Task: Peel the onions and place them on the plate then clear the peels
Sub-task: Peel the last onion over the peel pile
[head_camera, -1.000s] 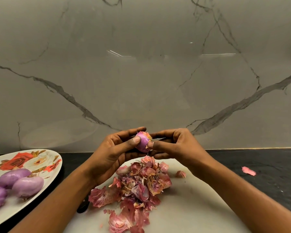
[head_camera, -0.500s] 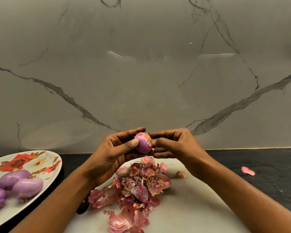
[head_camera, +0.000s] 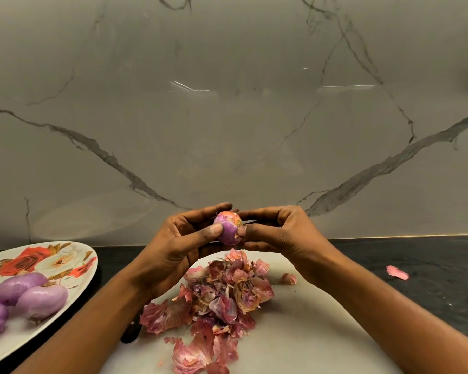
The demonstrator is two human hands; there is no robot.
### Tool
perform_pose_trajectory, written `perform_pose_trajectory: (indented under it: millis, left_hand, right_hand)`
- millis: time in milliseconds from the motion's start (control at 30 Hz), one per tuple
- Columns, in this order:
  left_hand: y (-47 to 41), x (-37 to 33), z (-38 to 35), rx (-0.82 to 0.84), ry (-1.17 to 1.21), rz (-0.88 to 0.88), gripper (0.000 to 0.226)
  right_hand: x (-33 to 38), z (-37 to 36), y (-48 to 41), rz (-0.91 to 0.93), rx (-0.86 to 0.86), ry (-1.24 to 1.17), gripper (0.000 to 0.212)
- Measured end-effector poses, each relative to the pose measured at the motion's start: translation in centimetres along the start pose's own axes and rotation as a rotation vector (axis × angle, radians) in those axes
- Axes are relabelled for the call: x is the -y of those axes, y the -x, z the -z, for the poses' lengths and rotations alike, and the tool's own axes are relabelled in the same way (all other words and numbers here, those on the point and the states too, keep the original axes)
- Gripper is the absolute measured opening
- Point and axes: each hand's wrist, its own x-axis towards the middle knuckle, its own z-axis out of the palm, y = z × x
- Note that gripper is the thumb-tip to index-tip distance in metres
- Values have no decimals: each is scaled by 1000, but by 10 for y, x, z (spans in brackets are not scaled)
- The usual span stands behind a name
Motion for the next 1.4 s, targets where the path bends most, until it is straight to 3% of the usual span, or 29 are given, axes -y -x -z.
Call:
perform_pose_trajectory:
  millis: [233, 567, 733, 1200, 1400]
  left_hand:
    - [1, 0, -2, 2, 14, -3, 42]
    - [1, -4, -3, -26, 43, 5, 60]
    - [1, -4, -5, -56, 20, 3, 46]
    - [2, -5, -6, -30, 26, 17, 45]
    - [-2, -4, -4, -107, 62, -2, 47]
  right_hand:
    - [0, -1, 1, 37, -17, 32, 29]
    - [0, 0, 0, 52, -5, 18, 26]
    - [-3, 1, -1, 83, 20, 96, 42]
    - [-7, 6, -5, 153, -23, 230, 34]
    - [-5, 5, -3, 181, -46, 215, 37]
